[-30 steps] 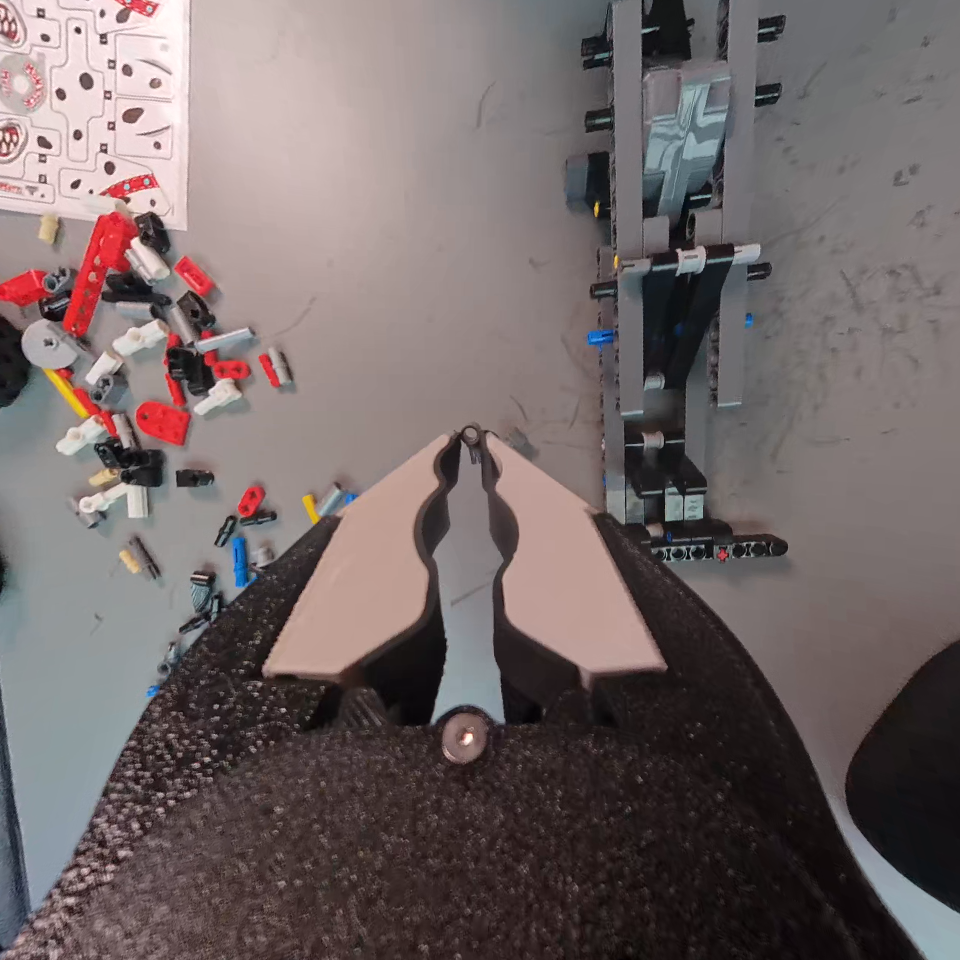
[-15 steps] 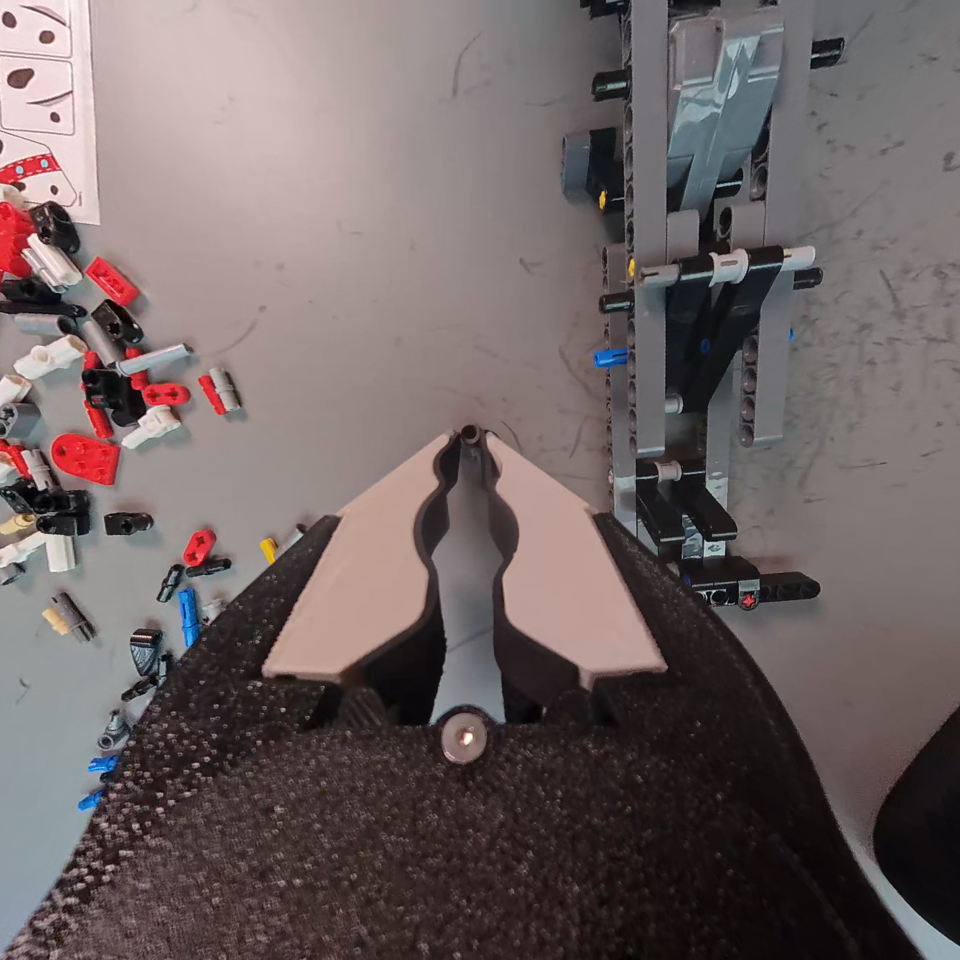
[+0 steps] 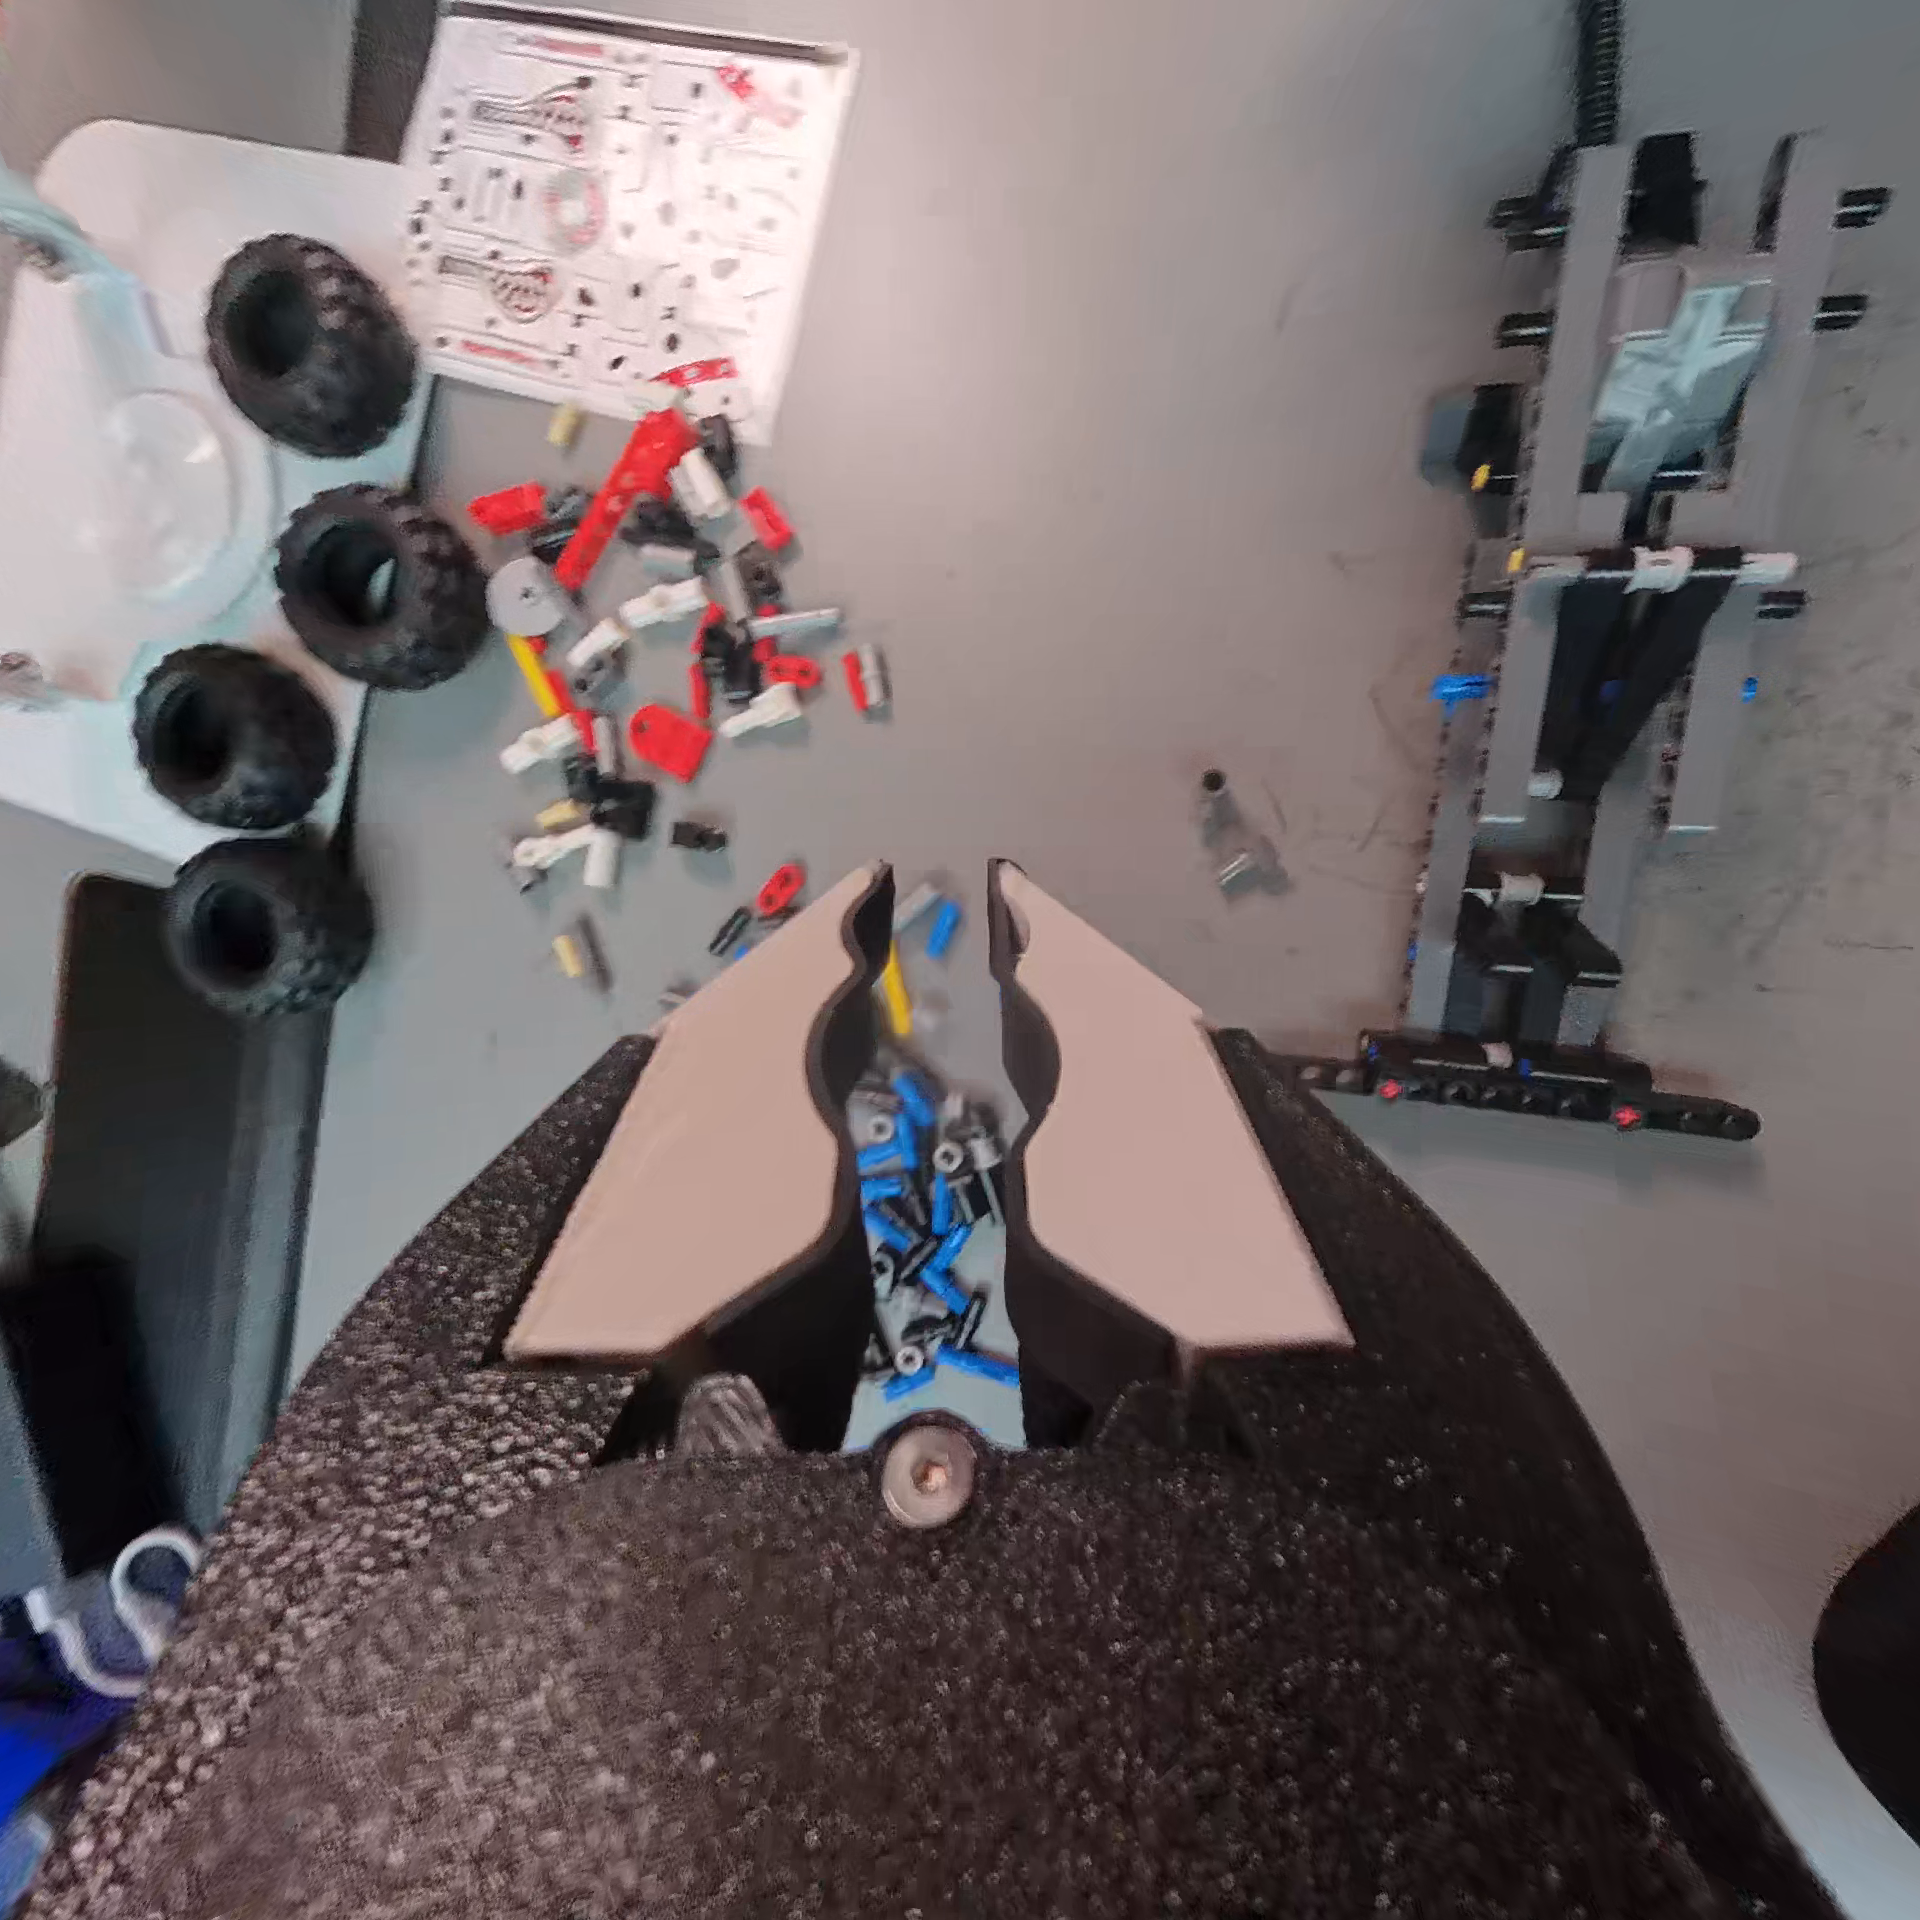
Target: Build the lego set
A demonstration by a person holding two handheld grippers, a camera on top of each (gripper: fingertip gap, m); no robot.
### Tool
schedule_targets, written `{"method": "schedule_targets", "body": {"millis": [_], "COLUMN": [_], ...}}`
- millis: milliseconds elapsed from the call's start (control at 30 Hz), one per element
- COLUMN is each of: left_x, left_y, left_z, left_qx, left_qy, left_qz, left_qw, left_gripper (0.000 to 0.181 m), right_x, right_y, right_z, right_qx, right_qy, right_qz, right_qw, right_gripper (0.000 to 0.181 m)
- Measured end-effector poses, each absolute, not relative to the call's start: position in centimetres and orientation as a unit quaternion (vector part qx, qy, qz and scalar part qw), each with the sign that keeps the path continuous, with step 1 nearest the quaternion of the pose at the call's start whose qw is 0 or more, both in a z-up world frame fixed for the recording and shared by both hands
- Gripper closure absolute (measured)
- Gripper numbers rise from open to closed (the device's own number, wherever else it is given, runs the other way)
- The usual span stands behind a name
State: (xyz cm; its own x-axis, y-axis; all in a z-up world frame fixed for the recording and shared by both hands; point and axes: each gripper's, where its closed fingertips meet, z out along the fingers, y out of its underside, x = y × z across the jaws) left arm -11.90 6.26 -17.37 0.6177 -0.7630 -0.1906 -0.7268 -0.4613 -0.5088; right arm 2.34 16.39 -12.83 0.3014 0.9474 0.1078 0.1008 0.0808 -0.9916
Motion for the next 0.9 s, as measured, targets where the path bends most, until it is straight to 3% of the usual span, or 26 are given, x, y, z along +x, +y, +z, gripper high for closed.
{"method": "schedule_targets", "body": {"millis": [167,367,900], "left_x": [-19.7,-25.7,-23.3], "left_y": [6.8,4.0,-2.8], "left_z": [-15.8,-19.0,-23.1], "left_qx": [-0.886,-0.917,-0.904], "left_qy": [0.371,0.352,0.426], "left_qz": [0.022,0.021,-0.023], "left_qw": [0.276,0.189,0.020], "left_gripper": [0.164,0.163,0.159], "right_x": [2.3,2.2,2.2], "right_y": [16.3,16.3,16.4], "right_z": [-12.8,-13.2,-13.4], "right_qx": [-0.568,-0.570,-0.574], "right_qy": [-0.461,-0.464,-0.463], "right_qz": [0.371,0.370,0.372], "right_qw": [0.572,0.568,0.564], "right_gripper": [0.157,0.157,0.157]}}
